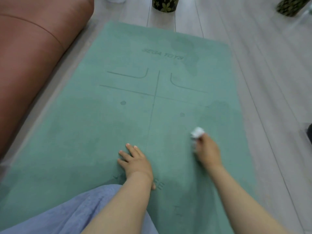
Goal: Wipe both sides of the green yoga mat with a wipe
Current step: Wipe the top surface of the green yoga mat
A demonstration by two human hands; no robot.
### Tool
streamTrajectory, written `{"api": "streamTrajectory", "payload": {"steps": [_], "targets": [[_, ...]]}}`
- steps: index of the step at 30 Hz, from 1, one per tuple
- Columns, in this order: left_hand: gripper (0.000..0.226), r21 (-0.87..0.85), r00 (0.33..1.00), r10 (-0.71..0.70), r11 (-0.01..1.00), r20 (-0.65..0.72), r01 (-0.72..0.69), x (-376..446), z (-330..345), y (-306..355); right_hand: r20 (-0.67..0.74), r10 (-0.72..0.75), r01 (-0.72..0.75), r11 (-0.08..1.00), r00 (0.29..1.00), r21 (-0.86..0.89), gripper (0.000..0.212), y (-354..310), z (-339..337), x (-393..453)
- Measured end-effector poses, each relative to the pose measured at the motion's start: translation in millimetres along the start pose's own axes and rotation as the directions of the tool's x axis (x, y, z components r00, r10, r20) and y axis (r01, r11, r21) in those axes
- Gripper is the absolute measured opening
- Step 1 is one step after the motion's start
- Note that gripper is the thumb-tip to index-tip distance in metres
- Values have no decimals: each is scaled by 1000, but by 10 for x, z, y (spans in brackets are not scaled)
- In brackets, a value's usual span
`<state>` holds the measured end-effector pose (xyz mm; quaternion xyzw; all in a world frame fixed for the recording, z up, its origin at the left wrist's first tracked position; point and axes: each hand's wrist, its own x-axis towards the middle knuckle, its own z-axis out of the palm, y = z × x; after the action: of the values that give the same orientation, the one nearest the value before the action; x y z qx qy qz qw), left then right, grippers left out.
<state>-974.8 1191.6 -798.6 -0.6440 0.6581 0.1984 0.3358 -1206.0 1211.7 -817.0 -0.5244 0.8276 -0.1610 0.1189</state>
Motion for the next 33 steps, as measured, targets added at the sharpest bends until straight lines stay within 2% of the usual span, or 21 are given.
{"api": "streamTrajectory", "payload": {"steps": [1,3,5,8,10,11,12,13,14,15,17,19,20,22,24,25,26,28,30,31,33], "targets": [[155,-2,1000,4,1000,5,-4,0,-5,5,-41,185,-188,980,982,-66,26,454,-199,-110],[155,3,1000,0,1000,18,0,5,-11,11,-111,487,-494,869,866,-40,41,1042,-543,-311],[155,8,1000,-7,1000,4,7,34,-20,14,-167,527,-533,846,833,11,28,1079,-587,-316],[156,12,1000,3,1000,15,-3,-2,-13,23,-202,378,-359,925,904,125,14,425,-153,-70],[156,23,1000,-1,1000,9,1,9,-17,19,-188,133,-91,973,973,214,10,-339,284,117],[156,23,1000,1,1000,10,-1,17,-21,17,-123,-18,46,974,992,224,10,-746,466,171],[157,18,1000,4,1000,14,-4,25,-17,17,-25,-208,209,965,978,157,15,-1109,601,202],[157,12,1000,4,1000,19,-5,21,-18,16,110,-370,360,927,922,104,19,-1385,652,221],[158,10,1000,4,1000,21,-4,13,-27,15,215,-467,468,882,858,50,21,-1468,659,273],[158,6,1000,7,1000,20,-7,2,-40,12,224,-483,490,872,847,28,23,-1409,617,357],[159,-12,1000,12,1000,14,-12,-13,-64,5,33,-280,279,960,959,27,24,-883,442,475],[159,-26,1000,7,1000,22,-6,-25,-64,12,-130,53,-46,998,990,51,18,-71,166,483],[158,-34,1000,3,999,27,-2,-29,-53,14,-183,208,-198,978,961,70,17,316,11,440],[150,-69,1000,-9,998,15,10,-20,-62,1,-248,506,-484,862,826,149,18,852,-278,356],[126,-173,995,8,985,-95,-25,6,-140,35,-302,667,-629,744,681,225,18,969,-368,378],[111,-232,982,44,969,-183,-86,40,-160,111,-310,678,-630,734,666,254,16,871,-303,436],[98,-262,957,95,950,-274,-169,66,-156,235,-304,631,-576,776,714,257,14,684,-199,510],[91,-248,884,197,914,-424,-323,50,-74,489,-273,387,-326,914,881,243,12,84,158,637],[95,-240,873,242,899,-423,-365,65,54,644,-140,57,-25,975,989,220,13,-648,538,691],[94,-230,861,253,895,-441,-381,87,107,670,-62,-120,130,973,991,189,14,-959,635,692],[90,-223,841,251,892,-479,-392,153,179,676,34,-376,368,919,926,140,11,-1213,658,776]]}}
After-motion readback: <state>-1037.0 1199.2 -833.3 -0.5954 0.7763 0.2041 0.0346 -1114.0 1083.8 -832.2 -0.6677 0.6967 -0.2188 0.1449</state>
